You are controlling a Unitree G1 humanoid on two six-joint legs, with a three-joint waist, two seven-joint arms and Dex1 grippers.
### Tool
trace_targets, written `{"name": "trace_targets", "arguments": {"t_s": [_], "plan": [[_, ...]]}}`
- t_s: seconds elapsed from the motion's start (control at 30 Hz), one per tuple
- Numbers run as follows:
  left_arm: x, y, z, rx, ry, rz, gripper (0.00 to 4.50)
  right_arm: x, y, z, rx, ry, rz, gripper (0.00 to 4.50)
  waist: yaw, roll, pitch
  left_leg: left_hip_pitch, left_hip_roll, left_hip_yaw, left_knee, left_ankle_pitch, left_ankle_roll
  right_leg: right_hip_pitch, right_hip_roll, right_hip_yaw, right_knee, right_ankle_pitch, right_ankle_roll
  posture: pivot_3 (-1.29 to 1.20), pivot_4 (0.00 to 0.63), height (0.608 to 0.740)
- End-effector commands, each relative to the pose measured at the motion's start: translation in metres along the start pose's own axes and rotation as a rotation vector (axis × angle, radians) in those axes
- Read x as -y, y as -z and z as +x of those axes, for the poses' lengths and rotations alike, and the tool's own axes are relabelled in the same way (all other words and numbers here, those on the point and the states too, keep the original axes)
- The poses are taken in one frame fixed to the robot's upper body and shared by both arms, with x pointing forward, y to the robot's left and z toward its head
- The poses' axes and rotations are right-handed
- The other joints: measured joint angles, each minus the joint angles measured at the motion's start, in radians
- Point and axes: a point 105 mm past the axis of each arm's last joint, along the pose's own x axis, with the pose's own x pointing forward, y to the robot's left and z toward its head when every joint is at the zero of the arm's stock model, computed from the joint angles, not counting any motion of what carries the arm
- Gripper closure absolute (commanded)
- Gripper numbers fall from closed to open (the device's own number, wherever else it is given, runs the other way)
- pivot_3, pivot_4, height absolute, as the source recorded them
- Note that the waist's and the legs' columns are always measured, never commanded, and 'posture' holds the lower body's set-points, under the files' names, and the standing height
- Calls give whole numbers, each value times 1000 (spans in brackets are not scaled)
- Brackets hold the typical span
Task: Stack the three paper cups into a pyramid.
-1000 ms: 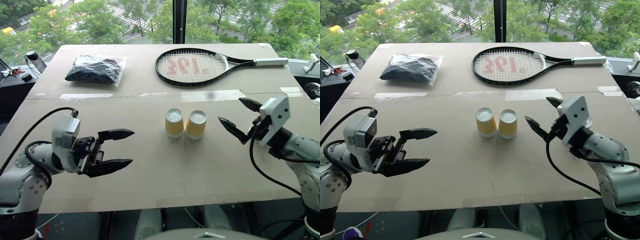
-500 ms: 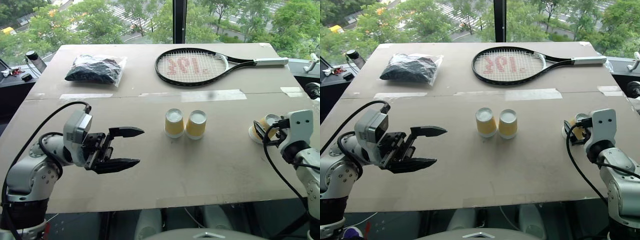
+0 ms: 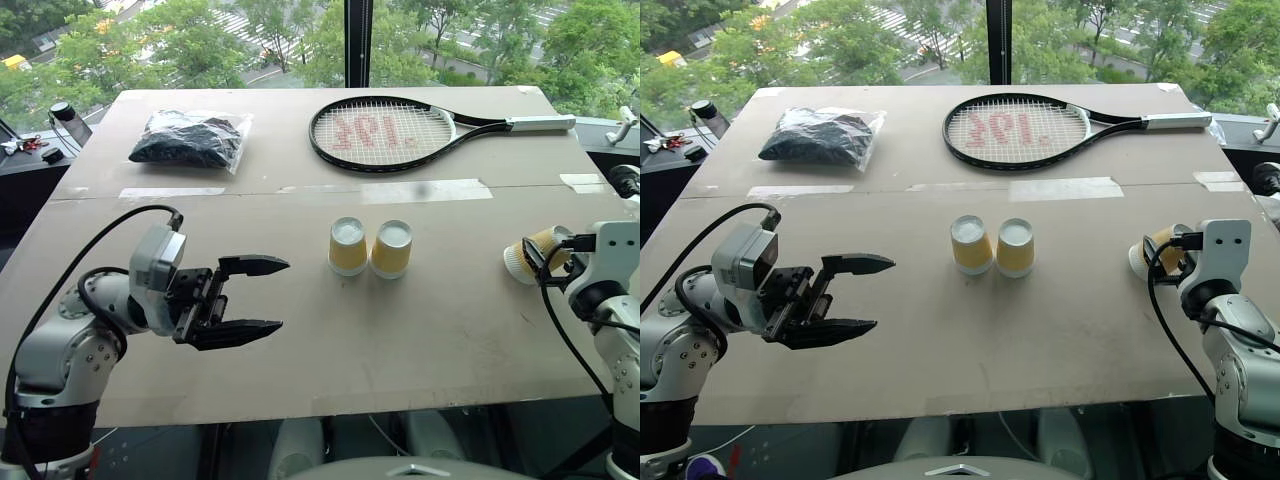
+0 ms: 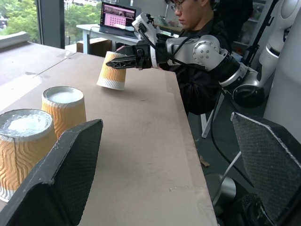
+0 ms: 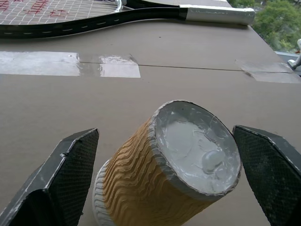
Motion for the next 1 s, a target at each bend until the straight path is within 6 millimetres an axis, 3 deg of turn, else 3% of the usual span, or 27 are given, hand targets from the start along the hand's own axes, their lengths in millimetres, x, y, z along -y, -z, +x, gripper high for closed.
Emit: {"name": "trace_targets", "arguments": {"t_s": [0.03, 0.63, 0.73, 0.8, 0.87, 1.0], "plan": [[3, -6, 1, 6, 3, 38, 0, -12, -15, -5, 72, -61, -40, 14, 0, 0, 0, 0, 0, 0, 0, 0, 0, 0, 0, 0, 0, 0, 0, 0, 150, 740], [3, -4, 1, 10, 3, 24, 0, 0, -2, 5, 39, 11, -43, 14, 0, 0, 0, 0, 0, 0, 0, 0, 0, 0, 0, 0, 0, 0, 0, 0, 150, 740], [3, -3, 1, 10, -3, 24, 0, -1, -2, 7, 45, 1, -19, 851, 0, 0, 0, 0, 0, 0, 0, 0, 0, 0, 0, 0, 0, 0, 0, 0, 150, 740], [3, -3, 0, 11, -11, 23, 0, -2, -2, 7, 46, -10, -21, 1998, 0, 0, 0, 0, 0, 0, 0, 0, 0, 0, 0, 0, 0, 0, 0, 0, 150, 740], [2, -3, 0, 15, -20, 20, 0, -5, -3, 7, 47, -33, -23, 2259, 1, 0, 0, 0, 0, 0, 0, 0, 0, 0, 0, 0, 0, 0, 0, 0, 150, 740], [-6, -3, -5, 82, -117, -9, 0, -22, -21, 4, 106, -157, -27, 2261, 1, 1, 0, 0, 0, 0, 0, 0, 0, 0, 0, 0, 0, 0, 0, 0, 150, 740]]}}
